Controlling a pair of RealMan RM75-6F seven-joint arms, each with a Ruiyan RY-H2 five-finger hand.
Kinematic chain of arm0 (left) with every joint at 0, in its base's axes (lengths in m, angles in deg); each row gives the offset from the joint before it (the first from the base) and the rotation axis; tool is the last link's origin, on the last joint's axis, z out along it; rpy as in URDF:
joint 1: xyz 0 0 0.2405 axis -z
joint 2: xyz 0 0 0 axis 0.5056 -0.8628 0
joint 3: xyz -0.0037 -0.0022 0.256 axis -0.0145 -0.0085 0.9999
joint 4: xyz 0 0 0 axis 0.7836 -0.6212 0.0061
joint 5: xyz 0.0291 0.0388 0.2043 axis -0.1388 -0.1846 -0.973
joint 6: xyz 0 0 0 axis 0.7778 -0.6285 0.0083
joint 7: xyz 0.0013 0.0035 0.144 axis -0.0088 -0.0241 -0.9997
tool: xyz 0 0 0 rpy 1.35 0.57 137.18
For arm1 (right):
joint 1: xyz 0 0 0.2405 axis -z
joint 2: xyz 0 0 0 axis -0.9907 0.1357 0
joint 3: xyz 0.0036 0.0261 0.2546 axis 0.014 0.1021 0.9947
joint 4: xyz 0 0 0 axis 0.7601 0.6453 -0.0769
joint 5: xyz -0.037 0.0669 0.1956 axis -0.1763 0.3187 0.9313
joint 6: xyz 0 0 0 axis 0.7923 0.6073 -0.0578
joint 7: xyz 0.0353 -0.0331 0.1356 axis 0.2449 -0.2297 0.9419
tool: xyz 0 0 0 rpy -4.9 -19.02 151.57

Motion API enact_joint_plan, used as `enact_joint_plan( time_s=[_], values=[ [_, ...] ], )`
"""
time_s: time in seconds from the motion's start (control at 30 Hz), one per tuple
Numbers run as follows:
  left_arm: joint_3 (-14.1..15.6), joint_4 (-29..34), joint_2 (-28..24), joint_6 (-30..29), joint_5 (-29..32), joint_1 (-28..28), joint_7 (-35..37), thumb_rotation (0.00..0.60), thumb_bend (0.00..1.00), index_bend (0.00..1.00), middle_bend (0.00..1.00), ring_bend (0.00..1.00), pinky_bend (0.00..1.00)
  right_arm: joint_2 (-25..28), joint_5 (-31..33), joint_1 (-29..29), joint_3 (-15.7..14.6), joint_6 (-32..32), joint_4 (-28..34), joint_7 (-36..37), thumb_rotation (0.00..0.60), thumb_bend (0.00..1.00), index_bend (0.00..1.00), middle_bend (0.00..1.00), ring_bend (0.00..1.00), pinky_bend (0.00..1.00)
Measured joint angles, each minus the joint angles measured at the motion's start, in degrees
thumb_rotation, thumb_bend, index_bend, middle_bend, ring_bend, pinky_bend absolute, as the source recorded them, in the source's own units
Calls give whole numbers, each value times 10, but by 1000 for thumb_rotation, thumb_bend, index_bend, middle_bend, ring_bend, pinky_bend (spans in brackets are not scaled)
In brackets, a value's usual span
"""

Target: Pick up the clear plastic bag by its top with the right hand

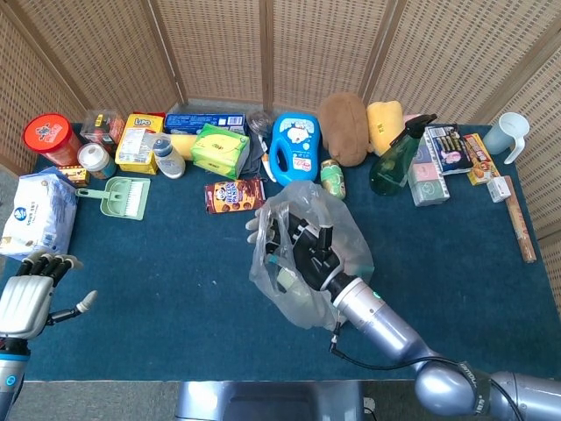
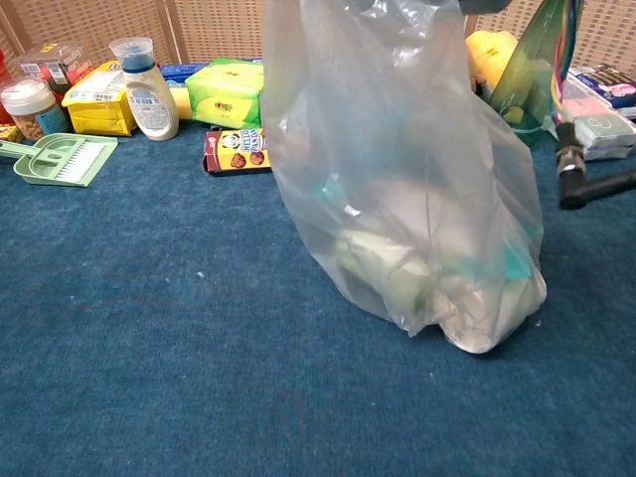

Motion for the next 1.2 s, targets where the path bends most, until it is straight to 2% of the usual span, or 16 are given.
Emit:
enact_joint_plan(
  time_s=[0.2, 0.43, 0.6, 0.73, 0.87, 1.03, 1.2],
  values=[
    [0, -1, 0, 0, 2, -1, 2, 0, 208, 321, 308, 227, 132, 31, 53, -5, 31, 20, 11, 9, 0, 358, 354, 448, 531, 644],
    [0, 0, 2, 4, 1, 1, 1, 0, 207, 321, 308, 227, 132, 101, 151, -17, 64, 41, 24, 1, 0, 359, 355, 450, 531, 639],
    [-1, 1, 2, 5, 1, 3, -1, 0, 208, 321, 308, 227, 131, 114, 186, -23, 68, 61, 26, -6, 0, 359, 355, 450, 539, 650],
    [0, 3, 1, 6, 3, 2, -3, 0, 208, 321, 308, 227, 132, 118, 201, -18, 90, 77, 21, 8, 9, 360, 362, 456, 571, 683],
    [0, 4, 0, 5, 4, 2, -3, 0, 208, 322, 308, 227, 131, 130, 215, -4, 122, 98, 14, 27, 95, 378, 420, 521, 625, 729],
    [0, 5, 1, 6, 2, 2, -4, 0, 208, 321, 308, 227, 132, 154, 249, 17, 156, 137, 5, 54, 142, 400, 456, 556, 647, 751],
    [0, 8, 1, 5, 1, 3, -6, 0, 208, 321, 308, 227, 132, 172, 264, 48, 193, 166, -5, 73, 214, 417, 473, 569, 670, 776]
  ],
)
